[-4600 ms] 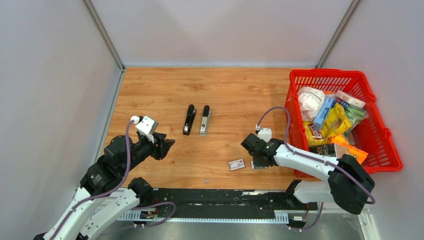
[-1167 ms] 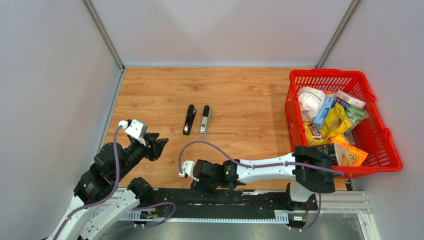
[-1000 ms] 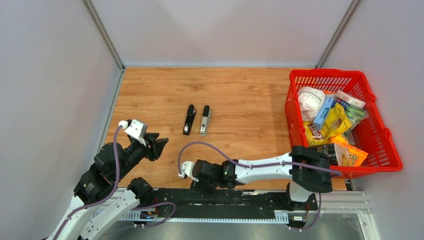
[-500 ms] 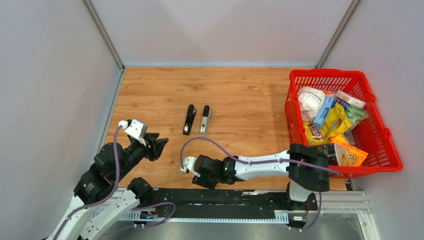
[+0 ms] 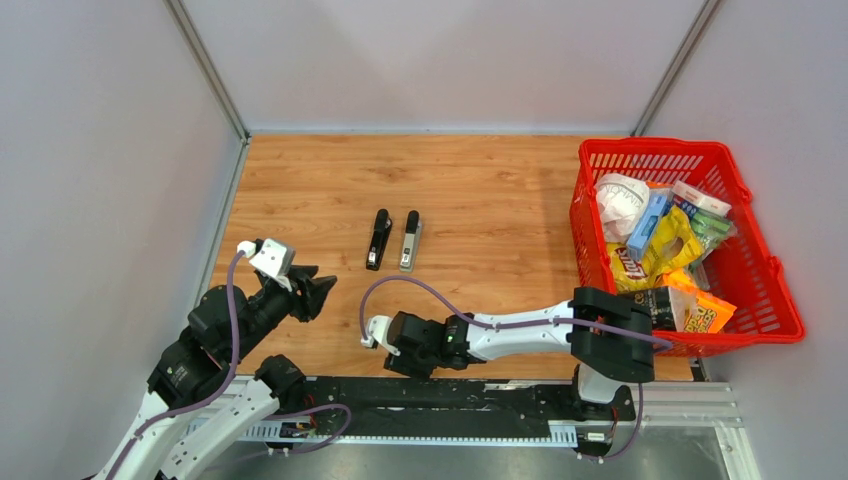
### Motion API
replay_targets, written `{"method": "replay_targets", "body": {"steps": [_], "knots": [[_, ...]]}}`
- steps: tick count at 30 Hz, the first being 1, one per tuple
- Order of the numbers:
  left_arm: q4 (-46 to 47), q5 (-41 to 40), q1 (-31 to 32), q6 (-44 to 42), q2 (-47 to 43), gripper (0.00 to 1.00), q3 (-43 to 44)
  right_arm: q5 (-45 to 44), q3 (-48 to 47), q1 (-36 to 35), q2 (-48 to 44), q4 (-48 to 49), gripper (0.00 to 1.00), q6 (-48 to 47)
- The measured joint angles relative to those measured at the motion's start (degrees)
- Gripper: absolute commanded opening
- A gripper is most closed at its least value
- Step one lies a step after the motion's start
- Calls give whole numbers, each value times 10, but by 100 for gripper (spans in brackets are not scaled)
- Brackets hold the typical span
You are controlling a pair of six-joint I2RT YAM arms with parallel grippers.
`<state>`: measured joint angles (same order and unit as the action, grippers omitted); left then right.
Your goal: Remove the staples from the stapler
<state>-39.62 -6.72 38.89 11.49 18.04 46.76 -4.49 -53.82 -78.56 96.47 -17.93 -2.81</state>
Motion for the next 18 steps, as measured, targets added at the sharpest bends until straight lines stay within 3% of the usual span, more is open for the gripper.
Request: {"method": "replay_targets", "body": {"steps": [18], "knots": [[0,-1,0,0,0,52,0,-8,-4,23,9,15,52,17]]}}
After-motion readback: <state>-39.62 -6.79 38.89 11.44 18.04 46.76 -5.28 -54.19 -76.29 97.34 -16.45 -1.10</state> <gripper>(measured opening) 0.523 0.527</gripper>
